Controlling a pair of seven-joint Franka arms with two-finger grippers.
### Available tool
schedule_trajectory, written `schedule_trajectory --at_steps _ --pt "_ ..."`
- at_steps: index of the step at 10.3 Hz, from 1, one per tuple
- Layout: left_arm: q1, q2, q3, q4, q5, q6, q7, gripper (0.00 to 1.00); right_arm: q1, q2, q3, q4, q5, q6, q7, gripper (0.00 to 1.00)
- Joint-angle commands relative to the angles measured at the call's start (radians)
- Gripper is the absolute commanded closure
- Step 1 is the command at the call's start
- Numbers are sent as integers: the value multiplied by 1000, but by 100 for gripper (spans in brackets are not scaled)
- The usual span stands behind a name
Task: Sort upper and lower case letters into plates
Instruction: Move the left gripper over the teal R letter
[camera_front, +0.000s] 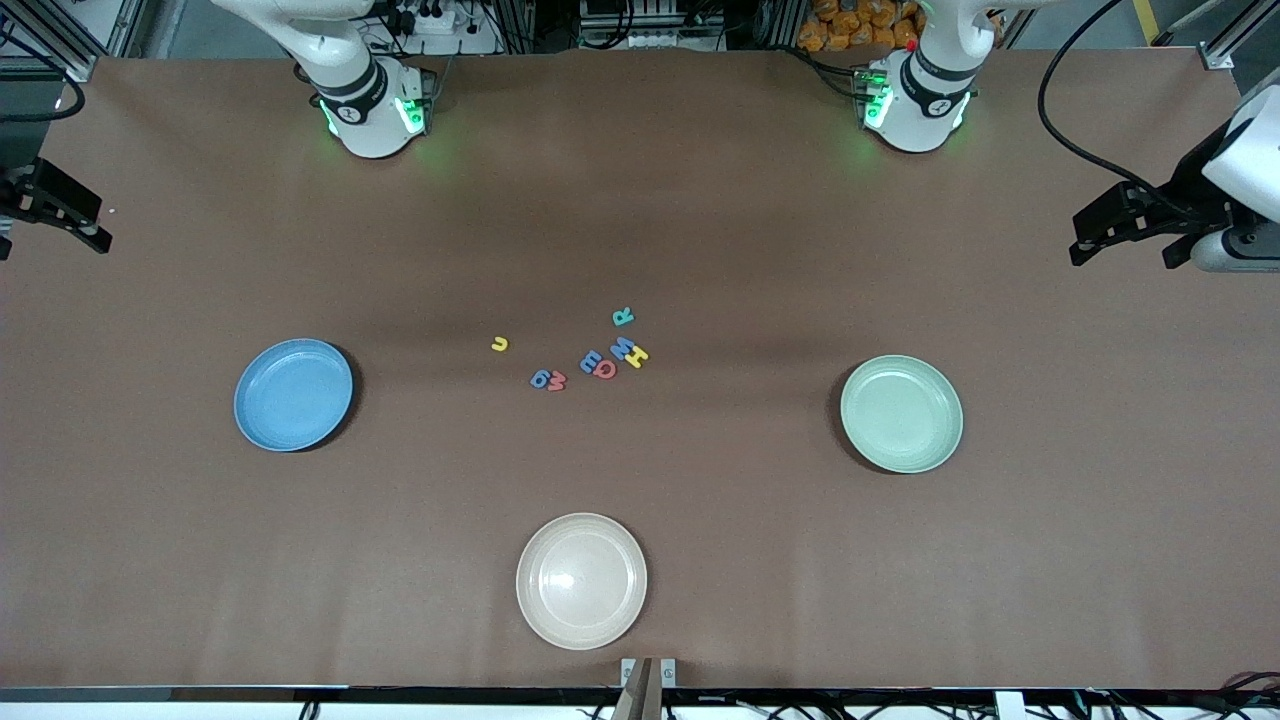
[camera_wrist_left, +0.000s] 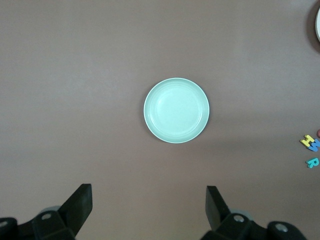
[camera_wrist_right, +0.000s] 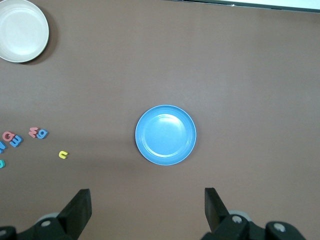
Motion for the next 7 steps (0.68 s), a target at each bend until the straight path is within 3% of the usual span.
schedule_trajectory --at_steps 1,5,7 --pt "-1 -4 4 6 5 2 0 0 -1 7 0 22 2 -16 13 0" --pt "-14 8 -10 -1 4 1 -1 0 -2 7 0 21 3 -20 14 0" --pt "-45 43 -68 -6 2 -2 -7 0 -16 12 -1 13 3 -20 4 0"
